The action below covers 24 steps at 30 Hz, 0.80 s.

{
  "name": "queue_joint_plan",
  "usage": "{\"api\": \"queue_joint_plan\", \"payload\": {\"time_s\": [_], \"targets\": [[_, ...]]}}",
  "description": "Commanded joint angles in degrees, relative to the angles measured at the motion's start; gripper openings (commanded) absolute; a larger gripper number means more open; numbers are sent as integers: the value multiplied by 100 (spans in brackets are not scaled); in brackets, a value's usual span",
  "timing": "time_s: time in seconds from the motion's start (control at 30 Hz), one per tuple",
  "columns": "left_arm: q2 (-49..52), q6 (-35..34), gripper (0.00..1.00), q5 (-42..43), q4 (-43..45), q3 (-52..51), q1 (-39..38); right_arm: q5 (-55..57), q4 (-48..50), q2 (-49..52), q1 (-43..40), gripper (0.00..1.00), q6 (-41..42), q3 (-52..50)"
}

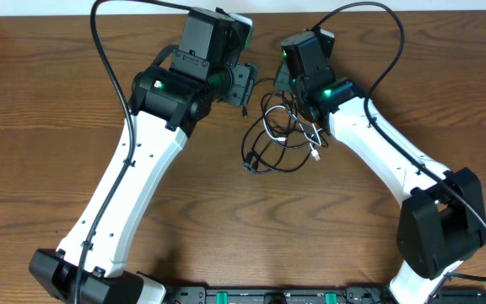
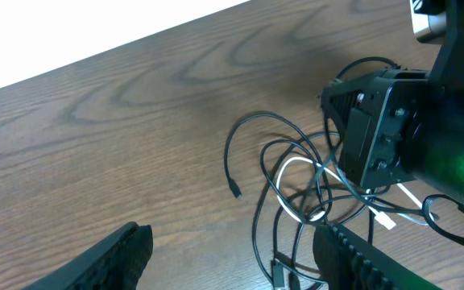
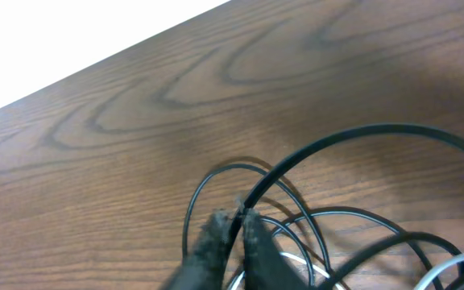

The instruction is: Untangle cables

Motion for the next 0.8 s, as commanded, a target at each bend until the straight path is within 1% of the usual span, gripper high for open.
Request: {"api": "queue_joint_plan", "payload": {"time_s": [0.0,0.1,0.2,0.3,0.33,0.4,0.43,0.47,0.53,0.6,0.77], "targets": [[33,-24,69,50,-59,-55,2,87,61,37,-13,1,4,7],[33,-24,69,52,-92,-55,2,42,144,35,-13,1,-136,7],[33,-24,69,50,-101,-55,2,4,269,-55,-7,1,-542,7],[33,-24,69,52,-92,-55,2,7,225,-151,-9,2,-592,7],[33,-24,69,50,-92,-55,2,13,186,-153,-13,29,-590,7],[33,-24,69,50,-94,-55,2,94,94,-146,-15,48,-531,7],[33,-24,69,52,-90,-55,2,225,-24,-146,-13,67,-341,7],[33,-22,69,50,-87,-55,2,275,-46,-146,-13,82,-267,7],[33,-22,69,50,-81,-55,2,313,-42,-146,-13,88,-238,7],[33,-24,69,50,-81,-55,2,348,-33,-146,-13,91,-168,7],[33,-24,69,50,-87,-55,2,398,-17,-146,-79,87,133,7]]}}
